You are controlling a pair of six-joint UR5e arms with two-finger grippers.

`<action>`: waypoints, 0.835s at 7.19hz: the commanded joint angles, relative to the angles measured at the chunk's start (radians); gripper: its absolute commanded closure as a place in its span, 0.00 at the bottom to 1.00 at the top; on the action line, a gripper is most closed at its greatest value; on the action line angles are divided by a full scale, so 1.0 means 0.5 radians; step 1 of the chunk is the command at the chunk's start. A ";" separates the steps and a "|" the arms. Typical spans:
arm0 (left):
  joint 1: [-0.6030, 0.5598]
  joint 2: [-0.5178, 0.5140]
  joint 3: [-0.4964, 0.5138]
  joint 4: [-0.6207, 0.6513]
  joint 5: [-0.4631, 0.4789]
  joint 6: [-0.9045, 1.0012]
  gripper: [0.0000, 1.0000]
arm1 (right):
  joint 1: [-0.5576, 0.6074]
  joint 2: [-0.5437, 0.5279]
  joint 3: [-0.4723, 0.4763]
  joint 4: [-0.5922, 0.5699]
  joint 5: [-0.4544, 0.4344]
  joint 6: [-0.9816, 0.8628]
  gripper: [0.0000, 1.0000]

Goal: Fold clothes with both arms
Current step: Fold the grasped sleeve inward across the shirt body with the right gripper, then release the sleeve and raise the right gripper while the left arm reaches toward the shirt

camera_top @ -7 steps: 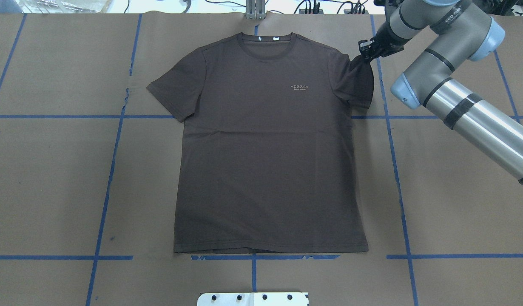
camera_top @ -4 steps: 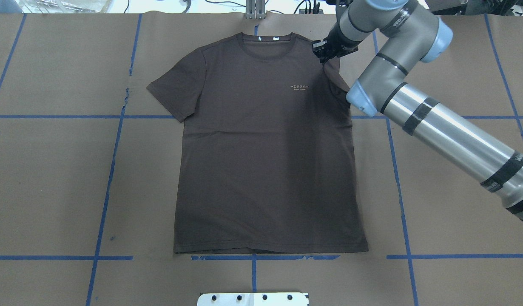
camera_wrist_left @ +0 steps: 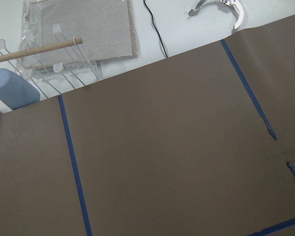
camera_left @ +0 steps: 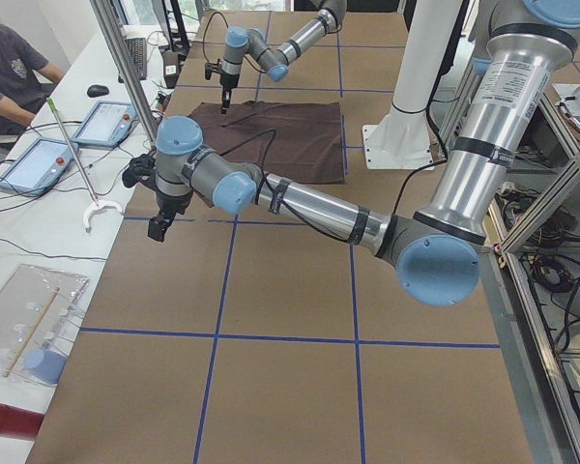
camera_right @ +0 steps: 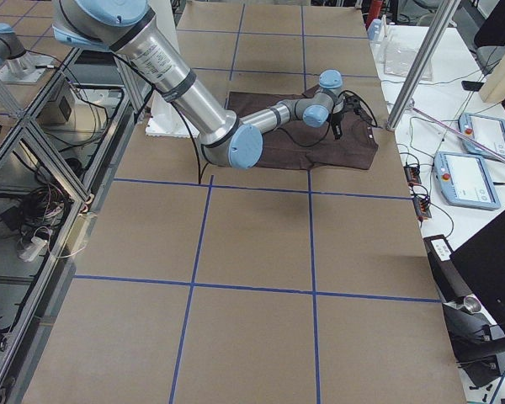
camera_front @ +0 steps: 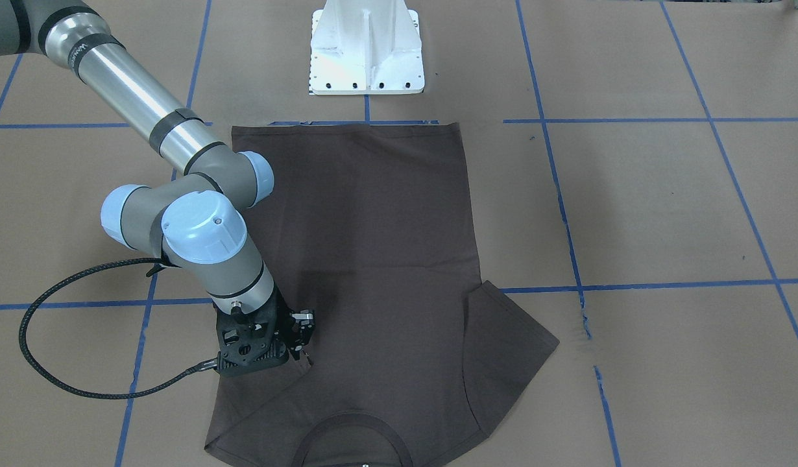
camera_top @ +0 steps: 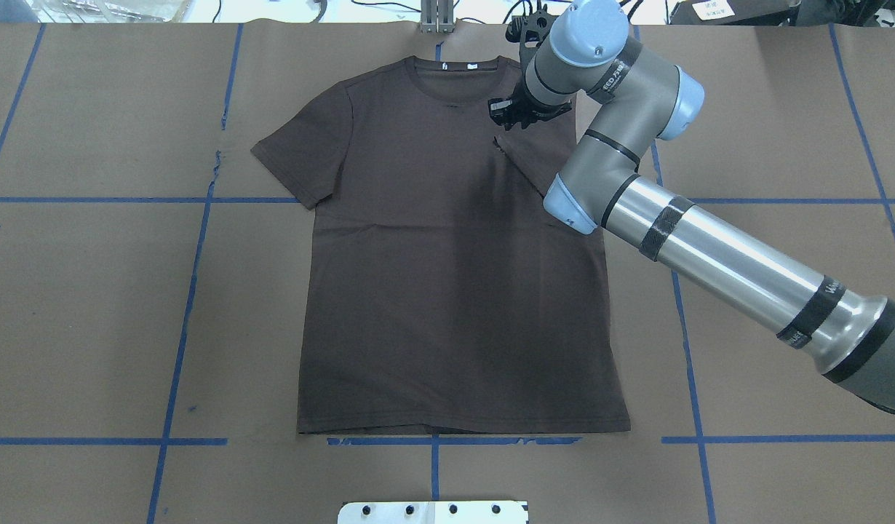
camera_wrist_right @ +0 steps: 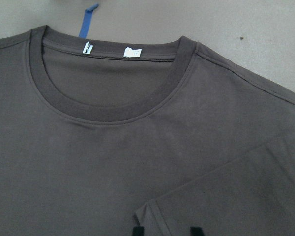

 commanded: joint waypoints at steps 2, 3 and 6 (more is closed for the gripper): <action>0.532 -0.146 0.057 -0.410 0.350 -0.916 0.00 | 0.240 -0.087 0.114 -0.190 0.556 0.056 0.00; 0.701 -0.265 0.140 -0.456 0.364 -1.147 0.00 | 0.314 -0.200 0.306 -0.389 0.686 0.053 0.00; 1.061 -0.429 0.492 -0.845 0.799 -1.682 0.00 | 0.455 -0.486 0.670 -0.467 0.923 0.019 0.00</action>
